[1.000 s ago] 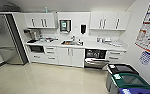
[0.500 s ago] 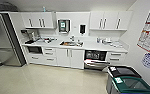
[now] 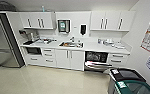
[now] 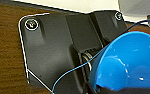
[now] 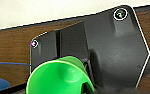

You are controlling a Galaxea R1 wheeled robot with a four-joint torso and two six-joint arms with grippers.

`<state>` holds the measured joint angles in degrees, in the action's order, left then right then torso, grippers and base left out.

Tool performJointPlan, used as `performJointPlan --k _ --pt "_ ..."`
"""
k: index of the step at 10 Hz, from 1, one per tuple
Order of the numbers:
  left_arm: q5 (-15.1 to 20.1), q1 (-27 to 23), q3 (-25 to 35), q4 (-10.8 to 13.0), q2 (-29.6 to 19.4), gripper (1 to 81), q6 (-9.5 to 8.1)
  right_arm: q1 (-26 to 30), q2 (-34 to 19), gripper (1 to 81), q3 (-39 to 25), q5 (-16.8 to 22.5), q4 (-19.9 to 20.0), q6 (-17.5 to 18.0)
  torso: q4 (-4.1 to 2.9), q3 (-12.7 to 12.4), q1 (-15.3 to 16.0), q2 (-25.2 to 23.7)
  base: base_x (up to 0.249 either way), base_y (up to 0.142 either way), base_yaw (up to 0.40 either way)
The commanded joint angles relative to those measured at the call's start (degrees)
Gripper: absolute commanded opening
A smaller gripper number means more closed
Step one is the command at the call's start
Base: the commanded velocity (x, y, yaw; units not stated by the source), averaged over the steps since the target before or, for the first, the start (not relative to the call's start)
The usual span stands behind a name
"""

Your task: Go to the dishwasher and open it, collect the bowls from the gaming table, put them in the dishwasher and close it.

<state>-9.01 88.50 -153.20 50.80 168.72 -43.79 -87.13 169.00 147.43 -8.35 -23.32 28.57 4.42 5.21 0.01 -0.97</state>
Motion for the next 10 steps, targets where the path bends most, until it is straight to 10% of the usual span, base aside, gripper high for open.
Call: performJointPlan --k 1,10 --pt "0.6 -1.9 0.5 0.5 0.1 1.0 -0.24 2.3 -0.1 1.0 -0.2 2.2 -0.6 0.0 0.0 0.0 0.0 0.0 0.158 0.0 0.0" --pt "0.6 -1.9 0.5 0.5 0.5 1.0 -0.24 2.3 0.0 1.0 -0.1 2.3 -0.7 0.0 0.0 0.0 0.0 0.0 0.159 -0.03 0.0"
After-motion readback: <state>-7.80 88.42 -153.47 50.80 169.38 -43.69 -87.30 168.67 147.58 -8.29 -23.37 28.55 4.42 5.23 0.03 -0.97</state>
